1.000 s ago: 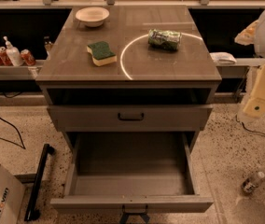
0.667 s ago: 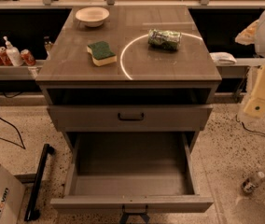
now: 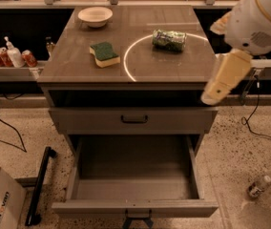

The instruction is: Place sponge into middle drawer

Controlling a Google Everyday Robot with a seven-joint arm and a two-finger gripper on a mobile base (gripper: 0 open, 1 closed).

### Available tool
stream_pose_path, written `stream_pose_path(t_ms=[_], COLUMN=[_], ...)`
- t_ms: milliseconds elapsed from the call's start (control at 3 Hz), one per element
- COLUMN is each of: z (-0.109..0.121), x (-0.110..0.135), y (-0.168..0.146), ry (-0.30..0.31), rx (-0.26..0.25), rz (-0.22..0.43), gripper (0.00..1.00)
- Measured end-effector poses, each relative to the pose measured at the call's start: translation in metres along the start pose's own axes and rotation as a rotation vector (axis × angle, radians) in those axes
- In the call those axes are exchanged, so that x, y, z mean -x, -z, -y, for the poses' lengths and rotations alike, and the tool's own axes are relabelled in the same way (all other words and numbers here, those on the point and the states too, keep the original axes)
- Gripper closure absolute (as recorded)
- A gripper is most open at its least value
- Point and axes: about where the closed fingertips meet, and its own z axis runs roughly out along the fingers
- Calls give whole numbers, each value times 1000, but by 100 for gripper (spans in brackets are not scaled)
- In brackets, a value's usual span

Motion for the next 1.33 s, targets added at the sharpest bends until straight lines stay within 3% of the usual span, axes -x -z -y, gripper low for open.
stream_pose_path(t_ms=[667, 1000, 1333], z=[53, 53, 51], x=[59, 59, 65], y=[-50, -50, -65], ry=[-51, -51, -102], rx=[-13, -14, -32], rz=[200, 200, 229], gripper=[0, 0, 0])
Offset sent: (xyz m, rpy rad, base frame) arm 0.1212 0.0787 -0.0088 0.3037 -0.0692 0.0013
